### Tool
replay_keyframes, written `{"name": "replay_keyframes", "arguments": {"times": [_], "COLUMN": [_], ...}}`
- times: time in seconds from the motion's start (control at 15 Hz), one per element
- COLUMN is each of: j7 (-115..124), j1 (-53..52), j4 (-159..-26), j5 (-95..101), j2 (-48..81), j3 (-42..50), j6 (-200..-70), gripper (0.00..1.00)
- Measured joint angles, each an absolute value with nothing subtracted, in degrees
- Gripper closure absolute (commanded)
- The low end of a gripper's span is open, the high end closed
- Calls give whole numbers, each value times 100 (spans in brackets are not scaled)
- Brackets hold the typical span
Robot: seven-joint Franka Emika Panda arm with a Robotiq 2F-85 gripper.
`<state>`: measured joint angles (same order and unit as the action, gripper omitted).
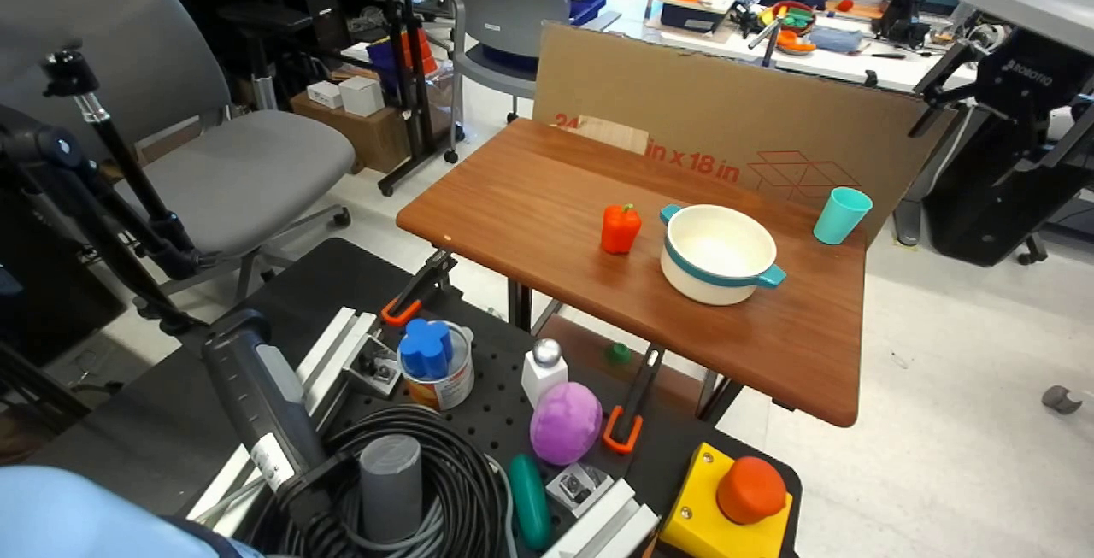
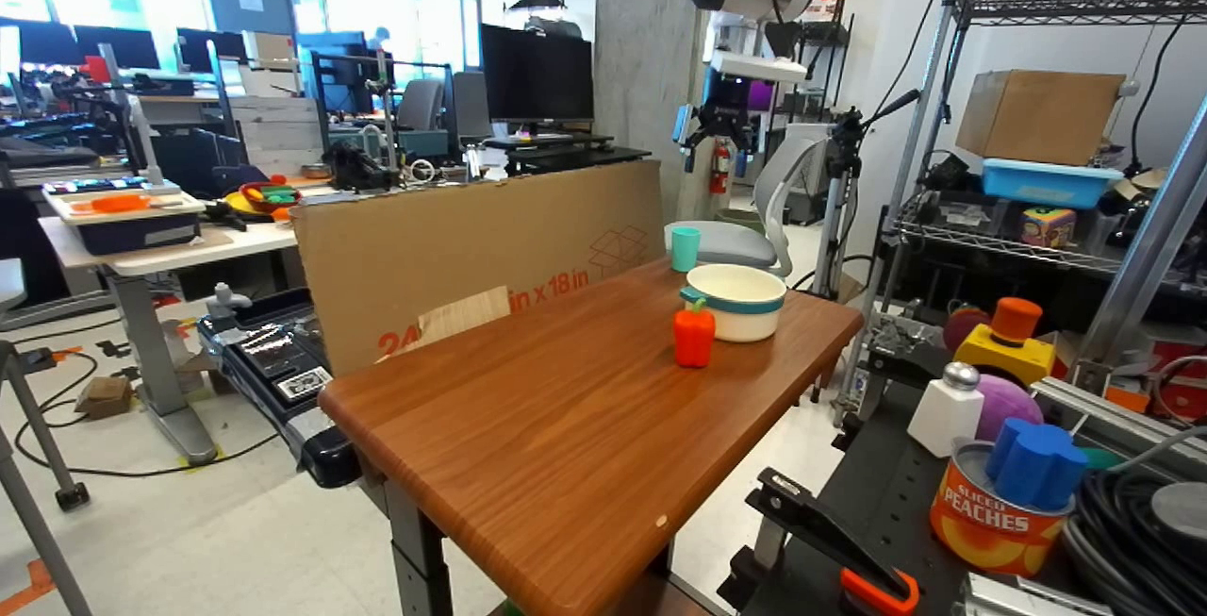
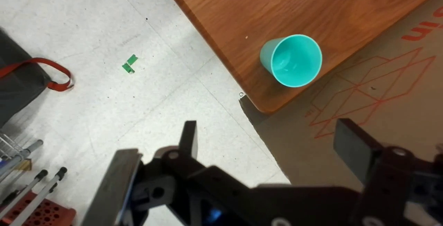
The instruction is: Pick up the cup from the table and put it in the bowl
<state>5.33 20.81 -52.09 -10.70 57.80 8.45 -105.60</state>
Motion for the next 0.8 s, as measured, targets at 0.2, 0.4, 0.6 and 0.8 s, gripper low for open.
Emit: {"name": "replay_keyframes", "arguments": {"times": [0.2, 0.4, 0.6, 0.8], "j7": [591, 637, 728, 853], "j1": [2067, 2008, 1935, 1888], "j4": [-5205, -5203, -5202, -5196], "j5": [-1057, -1048, -1017, -933], "j2": [5933, 6052, 6146, 6244], "j3": [876, 878, 896, 932], "j6": [-10544, -10533, -10501, -10482], "gripper": [0, 0, 0, 0]}}
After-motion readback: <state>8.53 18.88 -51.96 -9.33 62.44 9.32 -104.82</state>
